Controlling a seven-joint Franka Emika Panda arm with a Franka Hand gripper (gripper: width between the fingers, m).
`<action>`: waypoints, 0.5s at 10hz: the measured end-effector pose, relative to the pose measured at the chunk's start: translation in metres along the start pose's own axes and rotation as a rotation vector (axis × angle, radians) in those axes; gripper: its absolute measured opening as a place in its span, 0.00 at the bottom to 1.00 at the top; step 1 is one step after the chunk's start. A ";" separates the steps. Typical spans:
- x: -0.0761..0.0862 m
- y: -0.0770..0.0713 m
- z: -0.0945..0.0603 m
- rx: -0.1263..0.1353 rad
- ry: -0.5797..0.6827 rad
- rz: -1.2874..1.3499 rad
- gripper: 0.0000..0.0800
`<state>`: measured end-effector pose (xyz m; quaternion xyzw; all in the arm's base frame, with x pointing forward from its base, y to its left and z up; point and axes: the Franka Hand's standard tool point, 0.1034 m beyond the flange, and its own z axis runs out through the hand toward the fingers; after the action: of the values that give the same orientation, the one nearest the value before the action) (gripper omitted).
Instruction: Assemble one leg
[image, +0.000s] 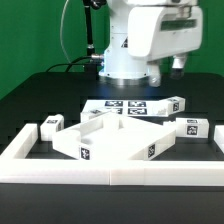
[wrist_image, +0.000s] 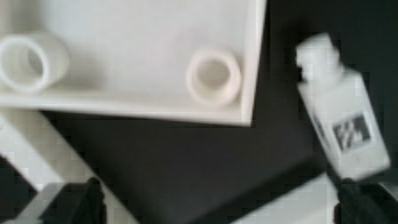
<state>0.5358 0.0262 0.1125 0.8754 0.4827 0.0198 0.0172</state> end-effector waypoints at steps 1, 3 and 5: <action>-0.010 -0.005 0.009 0.007 -0.005 -0.048 0.81; -0.033 -0.012 0.041 0.027 -0.007 -0.058 0.81; -0.034 -0.012 0.044 0.034 -0.012 -0.053 0.81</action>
Offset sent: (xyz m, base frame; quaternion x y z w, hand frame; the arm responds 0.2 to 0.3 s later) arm 0.0000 0.0000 0.0000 0.0000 0.0000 0.0000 1.0000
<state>0.5093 0.0034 0.0677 0.8625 0.5060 0.0057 0.0056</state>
